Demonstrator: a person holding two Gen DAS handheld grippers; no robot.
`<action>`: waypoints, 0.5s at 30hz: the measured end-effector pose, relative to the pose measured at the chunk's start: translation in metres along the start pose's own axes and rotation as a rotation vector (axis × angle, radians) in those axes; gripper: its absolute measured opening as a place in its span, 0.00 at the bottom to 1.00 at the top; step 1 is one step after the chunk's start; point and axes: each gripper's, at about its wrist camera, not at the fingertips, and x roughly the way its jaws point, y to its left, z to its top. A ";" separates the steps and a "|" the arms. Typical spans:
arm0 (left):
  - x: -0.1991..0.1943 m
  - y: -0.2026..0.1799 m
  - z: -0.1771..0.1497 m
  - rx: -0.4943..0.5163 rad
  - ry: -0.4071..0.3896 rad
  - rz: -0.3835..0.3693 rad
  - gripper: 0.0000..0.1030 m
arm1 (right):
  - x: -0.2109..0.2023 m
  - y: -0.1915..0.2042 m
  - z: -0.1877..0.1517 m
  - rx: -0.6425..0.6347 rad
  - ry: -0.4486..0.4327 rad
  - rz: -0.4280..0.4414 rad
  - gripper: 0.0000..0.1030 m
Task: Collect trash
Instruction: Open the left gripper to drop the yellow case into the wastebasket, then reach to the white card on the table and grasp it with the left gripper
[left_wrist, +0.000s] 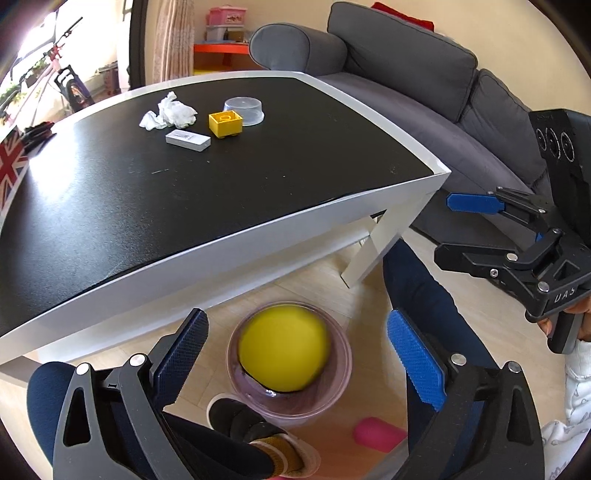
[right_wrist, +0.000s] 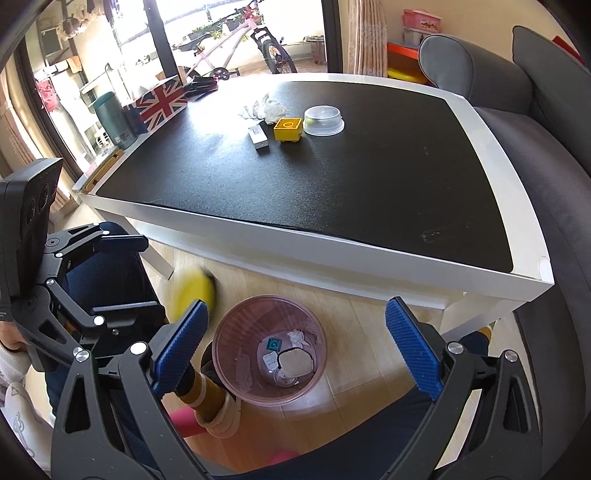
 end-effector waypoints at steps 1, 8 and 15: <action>-0.001 0.001 0.000 -0.001 -0.002 0.003 0.93 | 0.000 0.000 0.000 0.000 0.000 0.001 0.93; -0.008 0.006 0.000 -0.018 -0.010 0.008 0.93 | 0.002 0.002 0.000 -0.001 0.006 0.006 0.93; -0.015 0.007 0.001 -0.032 -0.024 0.003 0.93 | 0.002 0.004 0.000 0.000 0.005 0.016 0.94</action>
